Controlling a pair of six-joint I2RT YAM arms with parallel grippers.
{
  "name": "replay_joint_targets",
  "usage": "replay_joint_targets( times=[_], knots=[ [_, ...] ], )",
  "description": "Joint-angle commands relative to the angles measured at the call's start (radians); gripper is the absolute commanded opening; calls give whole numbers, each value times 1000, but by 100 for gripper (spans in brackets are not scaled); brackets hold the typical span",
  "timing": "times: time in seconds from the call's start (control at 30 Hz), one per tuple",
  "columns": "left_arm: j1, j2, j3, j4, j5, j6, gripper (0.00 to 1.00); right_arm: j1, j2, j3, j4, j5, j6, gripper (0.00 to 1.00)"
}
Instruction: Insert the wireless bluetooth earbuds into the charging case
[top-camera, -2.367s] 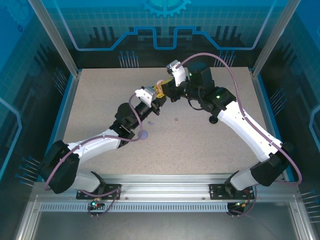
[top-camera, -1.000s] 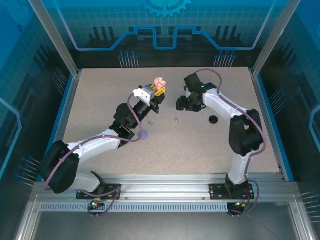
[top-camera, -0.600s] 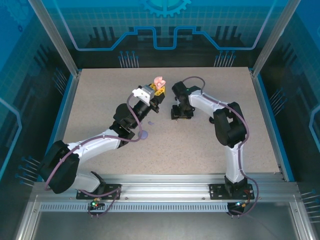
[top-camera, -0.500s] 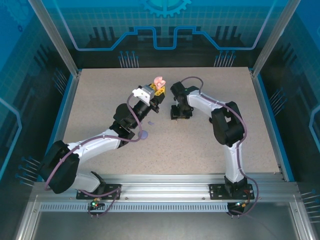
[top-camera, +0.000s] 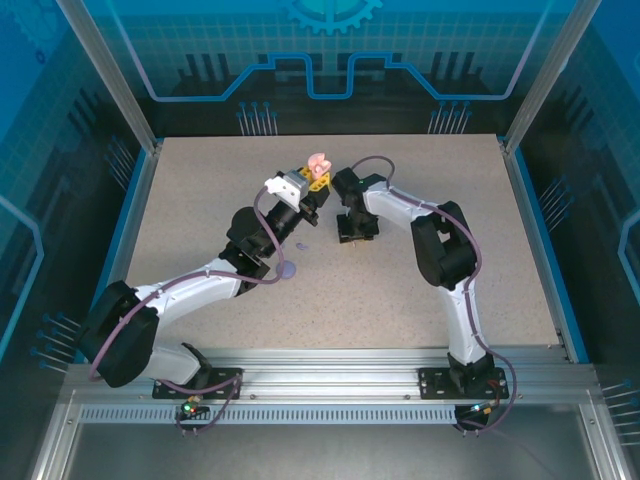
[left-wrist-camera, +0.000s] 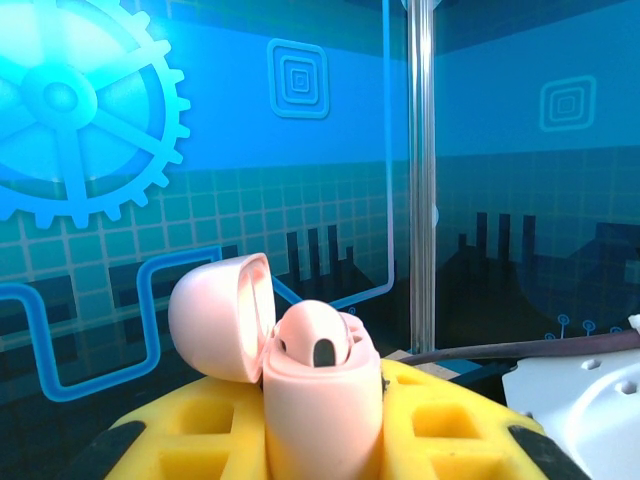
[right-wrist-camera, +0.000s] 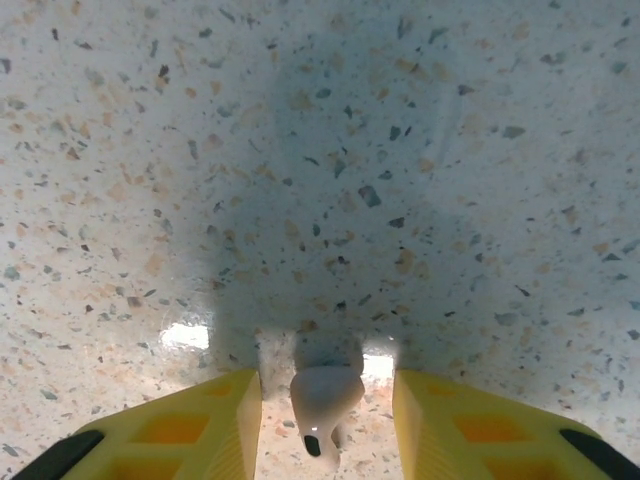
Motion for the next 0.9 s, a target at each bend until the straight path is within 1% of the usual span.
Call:
replay_joint_targets(
  times=[0.0,0.07,0.43,0.83,0.87],
  knots=[
    [-1,-22,1,52,-17,24,0,19,34,27,-45,22,-1,38],
    [-2,-23,-1,53,-15,26,0,19,39,27,-47,28,-1,37],
    [0,-24,-2,53,-11,21,0,14,71,47,-54,45,-1,35],
    [0,-22,2,48,-5,16,0,12,96,73,-62,51,-7,26],
    [0,-22,2,49,-2,15,0,12,96,73,-62,47,-9,23]
  ],
)
